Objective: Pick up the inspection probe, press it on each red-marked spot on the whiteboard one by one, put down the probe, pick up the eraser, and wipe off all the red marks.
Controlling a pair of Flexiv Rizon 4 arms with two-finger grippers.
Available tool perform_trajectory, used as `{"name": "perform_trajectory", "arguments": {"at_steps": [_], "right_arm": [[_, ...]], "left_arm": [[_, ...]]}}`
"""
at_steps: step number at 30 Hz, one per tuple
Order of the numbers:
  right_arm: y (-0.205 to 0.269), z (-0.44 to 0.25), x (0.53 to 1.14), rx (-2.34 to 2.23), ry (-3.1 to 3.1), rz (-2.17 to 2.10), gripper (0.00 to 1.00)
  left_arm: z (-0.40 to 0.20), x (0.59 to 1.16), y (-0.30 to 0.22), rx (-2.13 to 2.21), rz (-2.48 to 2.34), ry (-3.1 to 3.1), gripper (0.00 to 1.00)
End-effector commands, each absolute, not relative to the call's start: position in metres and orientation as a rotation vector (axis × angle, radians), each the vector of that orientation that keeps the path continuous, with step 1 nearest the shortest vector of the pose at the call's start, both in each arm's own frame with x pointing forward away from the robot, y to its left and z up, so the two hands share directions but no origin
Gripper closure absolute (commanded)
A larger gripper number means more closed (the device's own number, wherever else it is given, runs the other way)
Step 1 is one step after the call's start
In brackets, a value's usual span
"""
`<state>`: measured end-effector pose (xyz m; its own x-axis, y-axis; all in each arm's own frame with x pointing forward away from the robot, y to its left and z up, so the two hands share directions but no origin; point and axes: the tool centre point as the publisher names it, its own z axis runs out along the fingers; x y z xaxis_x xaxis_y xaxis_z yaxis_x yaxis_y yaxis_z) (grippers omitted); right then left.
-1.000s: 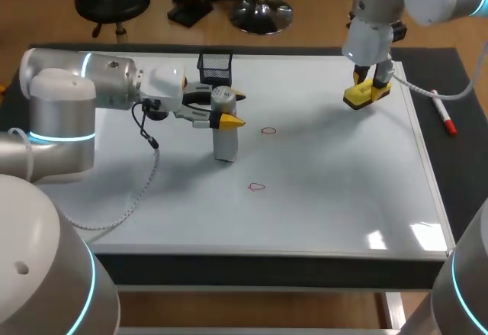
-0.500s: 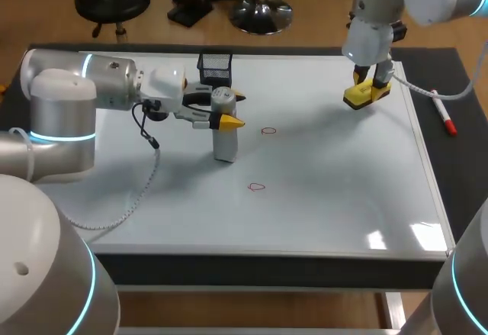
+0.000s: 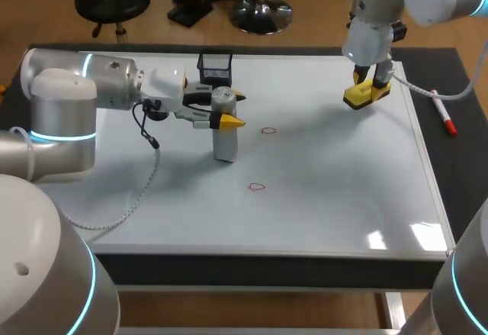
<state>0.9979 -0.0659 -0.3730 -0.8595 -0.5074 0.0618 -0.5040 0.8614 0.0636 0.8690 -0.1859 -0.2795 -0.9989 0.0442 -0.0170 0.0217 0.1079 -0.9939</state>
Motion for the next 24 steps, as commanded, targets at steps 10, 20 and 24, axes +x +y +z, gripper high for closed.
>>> {"name": "perform_trajectory", "arguments": {"at_steps": [10,20,24], "right_arm": [[-0.067,-0.372,0.998,0.806,-2.955,-0.066,1.0],[-0.067,-0.372,0.998,0.806,-2.955,-0.066,1.0],[-0.067,-0.372,0.998,0.806,-2.955,-0.066,1.0]], "left_arm": [[-0.281,0.87,-0.184,-0.061,2.088,-2.325,1.0],[-0.267,0.872,-0.163,0.021,2.146,-2.367,1.0],[-0.261,0.873,-0.149,0.083,2.166,-2.402,1.0]]}}
